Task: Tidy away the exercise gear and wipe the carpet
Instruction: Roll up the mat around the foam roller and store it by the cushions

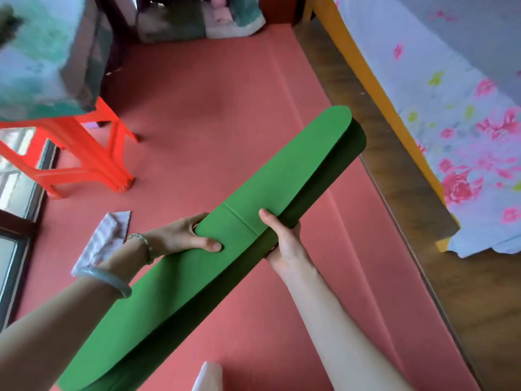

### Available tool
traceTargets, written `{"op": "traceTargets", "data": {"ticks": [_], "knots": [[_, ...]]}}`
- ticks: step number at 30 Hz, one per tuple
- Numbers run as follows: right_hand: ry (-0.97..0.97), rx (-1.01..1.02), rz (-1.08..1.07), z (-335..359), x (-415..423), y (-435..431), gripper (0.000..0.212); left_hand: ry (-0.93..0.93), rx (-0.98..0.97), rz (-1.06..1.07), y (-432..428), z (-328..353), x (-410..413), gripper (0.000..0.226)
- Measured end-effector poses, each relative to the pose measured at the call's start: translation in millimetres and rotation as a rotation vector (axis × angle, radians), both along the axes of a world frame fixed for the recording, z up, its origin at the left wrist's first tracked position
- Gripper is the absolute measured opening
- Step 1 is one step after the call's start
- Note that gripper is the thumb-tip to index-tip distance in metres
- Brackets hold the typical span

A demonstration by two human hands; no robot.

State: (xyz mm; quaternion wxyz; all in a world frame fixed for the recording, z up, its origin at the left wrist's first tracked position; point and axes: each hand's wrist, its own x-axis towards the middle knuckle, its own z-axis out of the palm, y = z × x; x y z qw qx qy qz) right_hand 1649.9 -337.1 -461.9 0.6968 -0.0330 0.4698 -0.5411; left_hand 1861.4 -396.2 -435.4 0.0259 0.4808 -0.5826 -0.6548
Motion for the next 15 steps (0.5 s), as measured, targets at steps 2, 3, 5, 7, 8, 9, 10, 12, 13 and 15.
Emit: {"op": "traceTargets", "data": {"ticks": [2, 3, 5, 7, 8, 9, 10, 12, 13, 15], "knots": [[0.012, 0.012, -0.005, 73.2, 7.8, -6.1, 0.107, 0.011, 0.005, 0.017, -3.6, 72.6, 8.7, 0.108], [0.022, 0.021, -0.008, 108.5, 12.6, -7.9, 0.104, 0.009, 0.009, 0.016, -5.9, 104.5, 14.9, 0.111], [0.033, 0.033, -0.004, 176.6, 23.5, -13.6, 0.1, -0.013, 0.008, 0.017, -10.4, 165.2, 28.3, 0.12], [0.044, 0.042, 0.003, 233.8, 35.0, -20.5, 0.099, -0.023, 0.011, 0.024, -14.5, 216.4, 41.9, 0.122], [0.051, 0.04, 0.011, 257.1, 39.8, -24.3, 0.098, -0.017, 0.005, 0.027, -17.9, 238.3, 46.0, 0.12], [0.058, 0.045, 0.012, 277.2, 43.8, -27.7, 0.096, -0.019, 0.005, 0.025, -21.8, 257.9, 49.4, 0.119], [0.063, 0.053, 0.014, 294.0, 46.0, -32.1, 0.096, -0.023, -0.001, 0.018, -26.0, 274.5, 50.9, 0.119], [0.061, 0.06, 0.016, 320.9, 46.6, -43.7, 0.103, -0.032, -0.013, 0.006, -38.9, 299.8, 51.2, 0.12], [0.06, 0.066, 0.01, 331.1, 45.0, -50.4, 0.108, -0.025, -0.005, 0.007, -45.8, 310.2, 49.4, 0.118], [0.062, 0.069, 0.016, 343.9, 37.6, -67.0, 0.111, -0.01, 0.008, 0.017, -59.9, 328.7, 39.5, 0.109]]}}
